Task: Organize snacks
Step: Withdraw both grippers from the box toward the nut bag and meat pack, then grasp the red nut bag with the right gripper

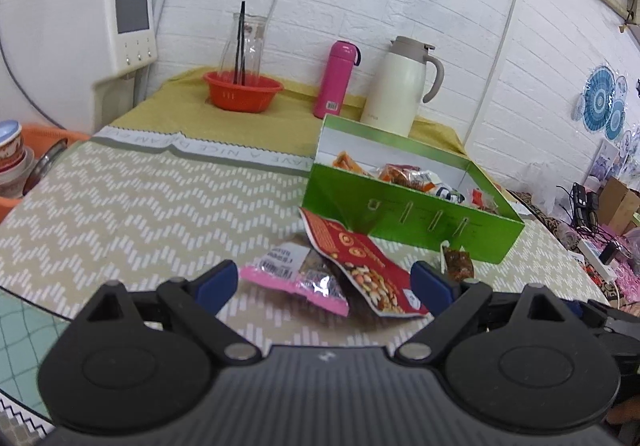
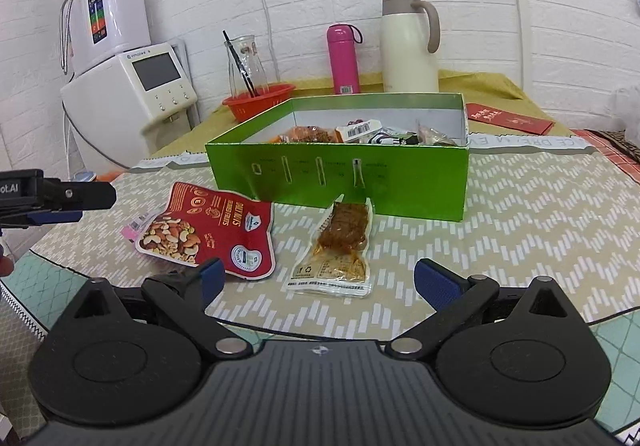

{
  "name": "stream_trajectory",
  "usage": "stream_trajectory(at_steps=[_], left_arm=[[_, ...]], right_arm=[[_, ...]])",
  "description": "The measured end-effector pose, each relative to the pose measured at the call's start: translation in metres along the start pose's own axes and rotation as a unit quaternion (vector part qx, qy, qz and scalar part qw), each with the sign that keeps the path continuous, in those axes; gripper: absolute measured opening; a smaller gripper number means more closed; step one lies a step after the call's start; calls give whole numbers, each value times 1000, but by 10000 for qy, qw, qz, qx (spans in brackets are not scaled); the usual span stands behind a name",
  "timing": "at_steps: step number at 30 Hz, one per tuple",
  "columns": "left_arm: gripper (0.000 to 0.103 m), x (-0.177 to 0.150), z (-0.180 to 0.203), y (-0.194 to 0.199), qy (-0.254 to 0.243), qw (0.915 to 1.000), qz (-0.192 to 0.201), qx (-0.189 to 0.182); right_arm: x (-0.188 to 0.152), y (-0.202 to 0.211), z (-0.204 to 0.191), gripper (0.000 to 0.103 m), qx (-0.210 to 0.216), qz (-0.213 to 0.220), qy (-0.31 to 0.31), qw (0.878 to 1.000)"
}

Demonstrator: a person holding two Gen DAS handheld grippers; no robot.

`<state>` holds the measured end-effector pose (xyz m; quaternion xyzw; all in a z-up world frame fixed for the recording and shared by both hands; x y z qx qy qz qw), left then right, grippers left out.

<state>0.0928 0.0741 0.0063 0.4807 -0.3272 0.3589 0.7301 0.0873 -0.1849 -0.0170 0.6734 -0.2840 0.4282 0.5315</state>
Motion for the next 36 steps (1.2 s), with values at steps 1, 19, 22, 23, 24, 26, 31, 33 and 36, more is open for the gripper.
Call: stream_trajectory(at_steps=[1,19,22,23,24,26,31,33,36], left_arm=[[92,-3,-1,0,-35,10000,-16,-53],[91,-11,-29,12,300,9993,-109,-208],[91,-12,-27,14,353,9981,-194,-458],[91,-13,-23,12,376,9972,-252,-597],[91,-13,-20,10,402,9960,-315,-728],[91,-14,-10,4,486,9928,-457,-994],[91,-9,24,-9,541,9851,-628,-1506],[91,-2,38,-15,424,9850,-590,-1565],[91,10,50,-34,463,9855,-648,-1497]], right_arm=[[1,-2,-2,103,-8,-22,28,10000],[15,-53,-83,29,432,-197,1937,9799],[16,-39,-70,16,389,-23,1637,9857],[16,-34,-64,12,397,36,1498,9879],[16,-28,-58,10,403,87,1345,9901],[14,-21,-46,9,425,74,1107,9929],[6,-11,-37,9,455,35,976,9942],[5,-10,-39,9,470,50,995,9939],[3,-8,-40,9,531,73,970,9938]])
Point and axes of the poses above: each gripper's, at about its wrist camera, not at the fingertips, and y roughly against the way its jaws point, z to its right, x to its top, the point moved 3 cm from there along -y, roughly the way its jaws point, and after that the axes turned 5 degrees about y, right-handed, at the moved point
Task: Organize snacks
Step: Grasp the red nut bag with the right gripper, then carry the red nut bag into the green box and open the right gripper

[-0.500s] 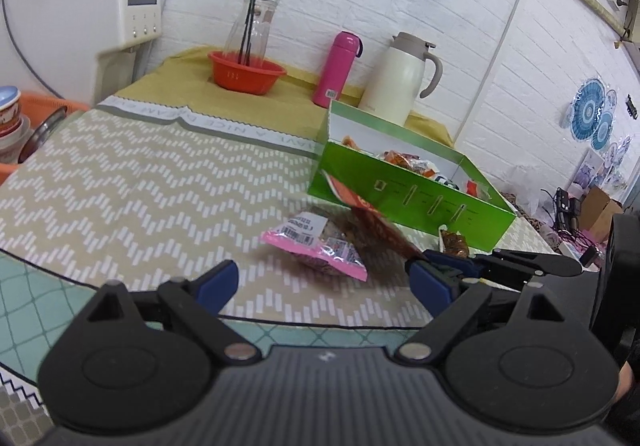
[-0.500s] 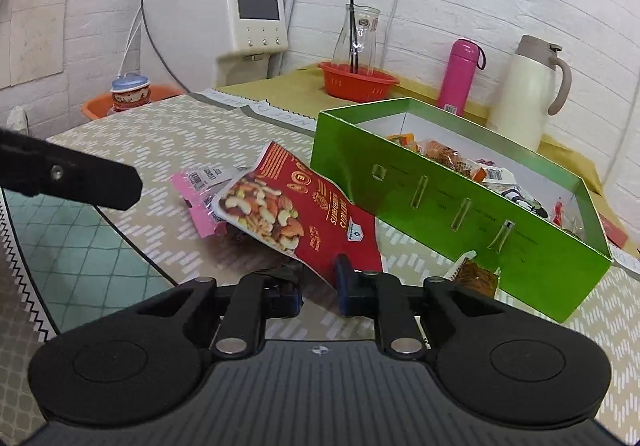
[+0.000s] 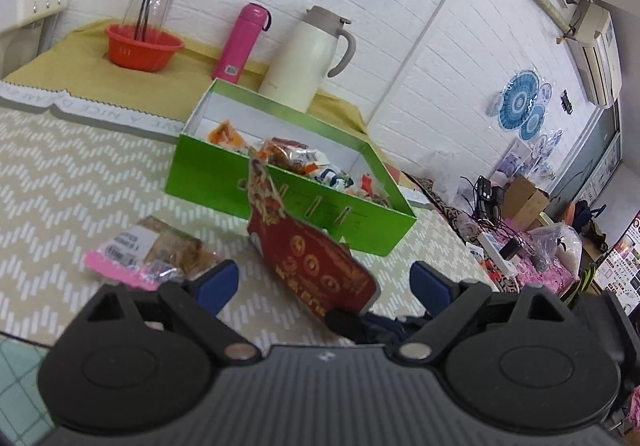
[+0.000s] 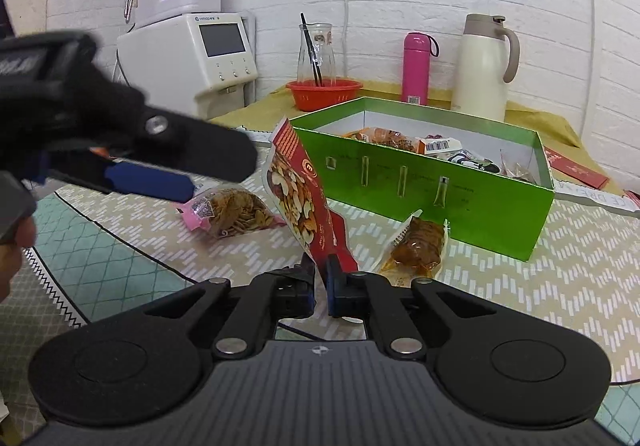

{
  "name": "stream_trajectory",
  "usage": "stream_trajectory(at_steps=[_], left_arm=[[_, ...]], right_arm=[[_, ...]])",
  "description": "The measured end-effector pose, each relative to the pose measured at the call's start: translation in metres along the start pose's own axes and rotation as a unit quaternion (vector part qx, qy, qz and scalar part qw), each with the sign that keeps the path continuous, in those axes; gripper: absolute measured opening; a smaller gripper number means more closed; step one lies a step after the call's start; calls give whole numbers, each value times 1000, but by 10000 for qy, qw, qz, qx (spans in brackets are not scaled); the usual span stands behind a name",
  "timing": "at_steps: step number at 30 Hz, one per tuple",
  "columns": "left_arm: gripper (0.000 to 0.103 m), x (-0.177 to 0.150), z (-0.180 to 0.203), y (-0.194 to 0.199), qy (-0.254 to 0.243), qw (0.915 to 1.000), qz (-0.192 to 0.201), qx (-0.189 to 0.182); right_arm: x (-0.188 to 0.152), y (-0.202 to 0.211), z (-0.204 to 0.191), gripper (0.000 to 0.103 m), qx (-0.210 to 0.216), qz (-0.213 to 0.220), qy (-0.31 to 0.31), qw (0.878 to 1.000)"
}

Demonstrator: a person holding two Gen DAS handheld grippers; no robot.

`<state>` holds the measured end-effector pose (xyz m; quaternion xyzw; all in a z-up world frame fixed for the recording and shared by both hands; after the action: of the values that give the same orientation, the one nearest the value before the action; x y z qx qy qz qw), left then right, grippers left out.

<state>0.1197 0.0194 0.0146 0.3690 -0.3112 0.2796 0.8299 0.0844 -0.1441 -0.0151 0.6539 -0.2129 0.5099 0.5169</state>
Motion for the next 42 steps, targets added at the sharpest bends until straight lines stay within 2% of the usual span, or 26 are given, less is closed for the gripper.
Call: stream_trajectory(at_steps=[4,6,9,10,11,14,16,17,19,21,24,35,42], left_arm=[[91,18,1,-22,159,9998,-15,156],[91,21,5,-33,-53,9996,-126,263],[88,11,8,-47,-483,9965,-499,468],[70,6,6,-52,-487,9956,-665,448],[50,3,3,-56,-407,9950,-816,400],[49,-2,-9,-64,-135,9943,-954,451],[42,-4,-12,-65,-38,9942,-979,445],[32,-4,-11,-64,-40,9943,-986,411],[24,-4,-6,-59,-158,9949,-911,404],[22,-2,3,-49,-351,9958,-762,376],[21,7,16,-38,-472,9971,-540,271],[21,60,50,-22,-737,9972,139,74],[21,93,53,-38,-713,9971,270,74]], right_arm=[[-4,3,2,9,45,8,-44,10000],[-5,5,4,9,60,18,-63,10000],[-5,6,7,12,79,45,-102,9999],[-6,6,8,15,91,59,-121,9999],[-6,6,8,22,100,66,-149,9998],[-7,-1,9,39,-17,-18,-160,9999],[-7,-7,11,47,14,-38,-182,9998],[-7,-9,12,47,47,-72,-222,9997],[-6,-9,12,35,43,-53,-177,9998],[-3,-2,8,26,64,57,-83,9999],[5,10,1,22,-60,307,95,9995],[54,24,16,21,-302,1050,350,9934],[75,11,31,20,-448,1295,500,9893]])
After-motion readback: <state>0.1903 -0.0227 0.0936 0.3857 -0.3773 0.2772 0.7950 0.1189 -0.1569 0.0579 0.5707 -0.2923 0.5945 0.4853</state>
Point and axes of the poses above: each gripper's, at about its wrist camera, not at the fingertips, and y roughly against the way its jaws point, z to its right, x to its top, the point moved 3 cm from there along -y, roughly the way its jaws point, and after that the axes turned 5 degrees about y, right-handed, at the moved point
